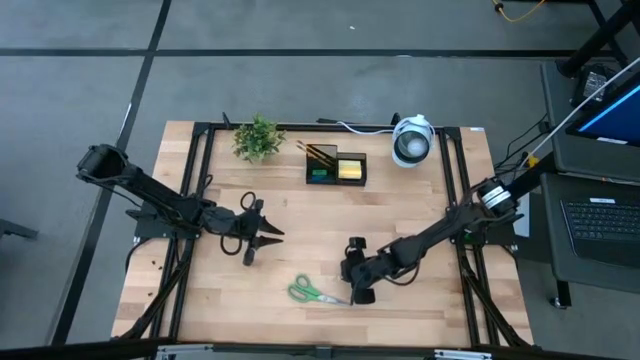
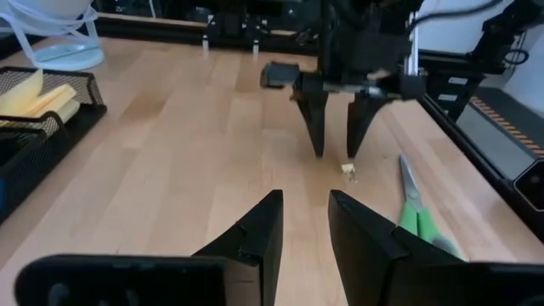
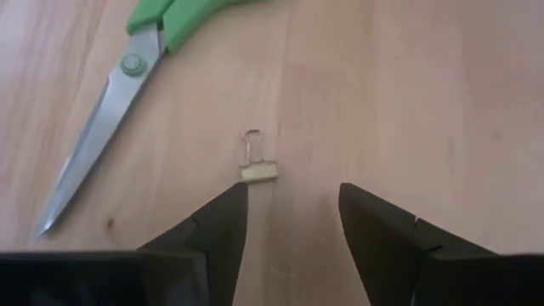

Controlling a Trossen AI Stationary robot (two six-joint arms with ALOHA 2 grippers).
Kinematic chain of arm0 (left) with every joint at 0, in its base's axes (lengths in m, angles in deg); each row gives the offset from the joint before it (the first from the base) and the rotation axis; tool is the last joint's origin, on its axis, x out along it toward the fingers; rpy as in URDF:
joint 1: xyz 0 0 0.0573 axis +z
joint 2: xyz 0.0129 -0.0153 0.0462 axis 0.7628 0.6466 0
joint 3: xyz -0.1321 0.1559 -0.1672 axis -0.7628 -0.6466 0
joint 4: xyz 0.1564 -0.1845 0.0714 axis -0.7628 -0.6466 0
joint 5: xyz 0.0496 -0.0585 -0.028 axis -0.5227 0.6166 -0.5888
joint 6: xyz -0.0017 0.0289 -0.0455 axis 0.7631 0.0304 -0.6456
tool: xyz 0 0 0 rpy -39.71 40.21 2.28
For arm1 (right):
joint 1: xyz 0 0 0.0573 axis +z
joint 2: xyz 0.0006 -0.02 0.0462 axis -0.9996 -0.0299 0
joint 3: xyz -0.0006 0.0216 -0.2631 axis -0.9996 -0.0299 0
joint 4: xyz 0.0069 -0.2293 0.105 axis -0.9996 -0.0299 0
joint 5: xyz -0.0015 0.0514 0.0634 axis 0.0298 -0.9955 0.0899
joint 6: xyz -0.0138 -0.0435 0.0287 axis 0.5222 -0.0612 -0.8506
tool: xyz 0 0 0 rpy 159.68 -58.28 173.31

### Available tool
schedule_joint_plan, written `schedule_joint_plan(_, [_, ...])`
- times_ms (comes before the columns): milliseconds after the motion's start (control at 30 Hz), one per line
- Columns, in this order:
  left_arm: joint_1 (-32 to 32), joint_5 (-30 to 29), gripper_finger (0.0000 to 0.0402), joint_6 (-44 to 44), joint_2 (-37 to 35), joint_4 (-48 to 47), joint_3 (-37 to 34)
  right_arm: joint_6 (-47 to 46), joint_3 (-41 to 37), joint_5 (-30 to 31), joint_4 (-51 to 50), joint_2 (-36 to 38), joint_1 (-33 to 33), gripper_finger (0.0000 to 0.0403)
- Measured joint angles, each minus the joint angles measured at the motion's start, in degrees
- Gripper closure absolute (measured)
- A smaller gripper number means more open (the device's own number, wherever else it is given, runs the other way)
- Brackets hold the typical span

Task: Pick and place office supplies into organizer
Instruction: Put the bottom yellow binder clip into the black organizer

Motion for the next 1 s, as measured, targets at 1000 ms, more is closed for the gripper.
schedule_joint_plan(1000, [0.00,0.00,0.0311,0.60,0.01,0.46,0.00,-1.22,0.13,-5.85,4.28,-3.43,-1.06,0.0241])
